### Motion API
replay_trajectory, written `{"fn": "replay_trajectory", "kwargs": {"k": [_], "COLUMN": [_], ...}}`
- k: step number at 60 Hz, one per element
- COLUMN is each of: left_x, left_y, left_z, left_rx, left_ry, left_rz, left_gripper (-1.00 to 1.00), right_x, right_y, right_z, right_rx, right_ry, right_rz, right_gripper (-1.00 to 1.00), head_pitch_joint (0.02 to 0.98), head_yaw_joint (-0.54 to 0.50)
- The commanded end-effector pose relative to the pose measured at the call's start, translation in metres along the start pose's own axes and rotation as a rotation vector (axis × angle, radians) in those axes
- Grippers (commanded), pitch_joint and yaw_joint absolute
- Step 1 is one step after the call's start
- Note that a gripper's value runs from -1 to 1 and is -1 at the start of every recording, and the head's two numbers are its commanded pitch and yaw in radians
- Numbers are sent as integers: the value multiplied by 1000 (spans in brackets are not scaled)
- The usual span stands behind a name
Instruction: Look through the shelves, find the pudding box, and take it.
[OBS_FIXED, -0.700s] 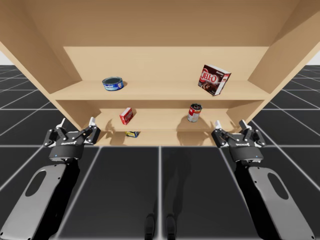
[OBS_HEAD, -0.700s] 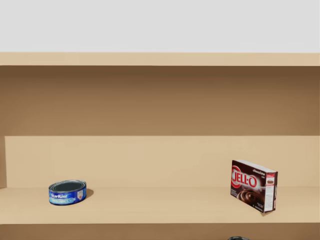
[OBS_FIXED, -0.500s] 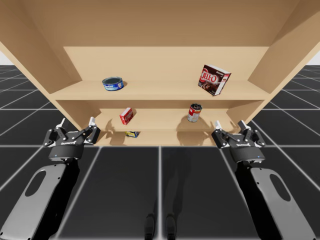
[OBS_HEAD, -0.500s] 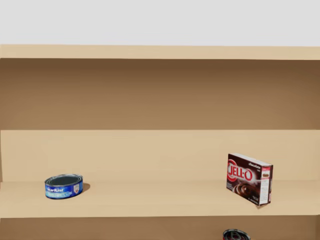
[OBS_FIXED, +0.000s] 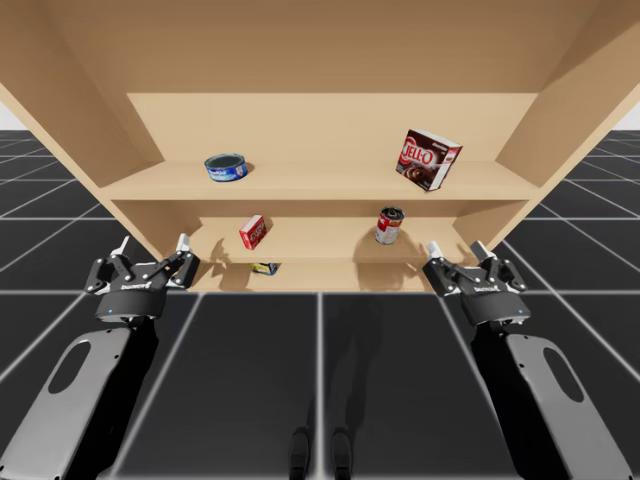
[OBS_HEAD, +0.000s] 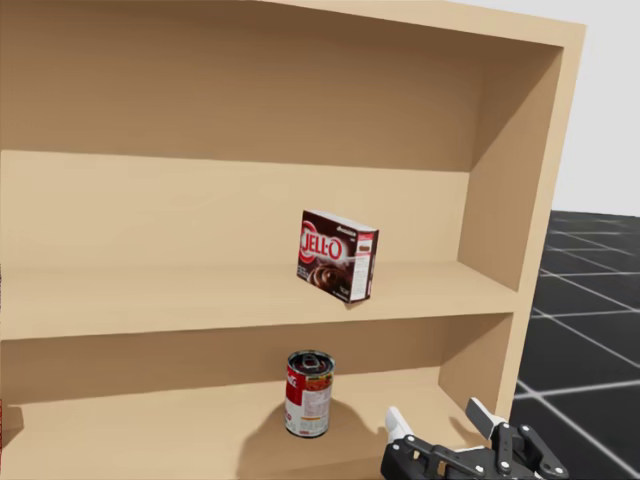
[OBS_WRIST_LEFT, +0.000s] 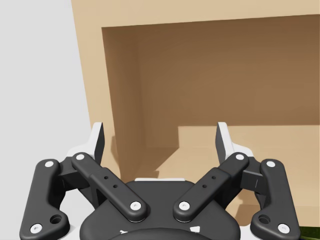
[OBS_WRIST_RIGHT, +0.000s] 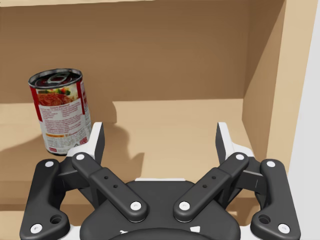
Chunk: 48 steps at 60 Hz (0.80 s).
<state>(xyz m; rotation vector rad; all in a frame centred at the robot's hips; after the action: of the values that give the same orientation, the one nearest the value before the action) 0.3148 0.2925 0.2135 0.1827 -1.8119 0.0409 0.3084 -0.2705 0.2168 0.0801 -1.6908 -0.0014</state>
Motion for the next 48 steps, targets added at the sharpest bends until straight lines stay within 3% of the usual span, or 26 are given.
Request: {"fn": "replay_trajectory", "kwargs": {"k": [1,11,15,18,21,29,39,41,48], "left_x": [0,0,0,0,0,0,-1,0,-1], "left_y": [0,1,1,1,1,2,2,2,2], "left_z": [0,0,0,0,-1,-1,-2,-2,-3], "left_rx": [0,1,1,-2,-5,-10,-10,-10,-14], "left_ry": [1,6,6,7,7,6,-2,-3,-4], "left_rz": [-1,4,5,5,4,4,7,11,12], "left_gripper": [-1000,-1000,-1000,-1000,-1000,-1000,-1000,-1000,-1000], "right_x": [3,23,34,46,55,95,132,137,147], "right_y": [0,8,13,19,22,33,44,46,50], "right_z": [1,16,23,29,32,41,41,37,22], "right_rx": [8,32,60,73,89,118,150,161,166], "right_ry": [-5,-15,-9,-20,-19,-79,-136,-137,-150], "right_rz": [-12,-2,-24,9,21,103,141,133,161], "right_gripper": [-1000,-1000,-1000,-1000,-1000,-1000,-1000,-1000,-1000], "head_pitch_joint": [261,263,266,264,263,258,259,260,258], "head_yaw_joint": [-310,-298,-291,-286,-286,-286,-276,-275,-275]}}
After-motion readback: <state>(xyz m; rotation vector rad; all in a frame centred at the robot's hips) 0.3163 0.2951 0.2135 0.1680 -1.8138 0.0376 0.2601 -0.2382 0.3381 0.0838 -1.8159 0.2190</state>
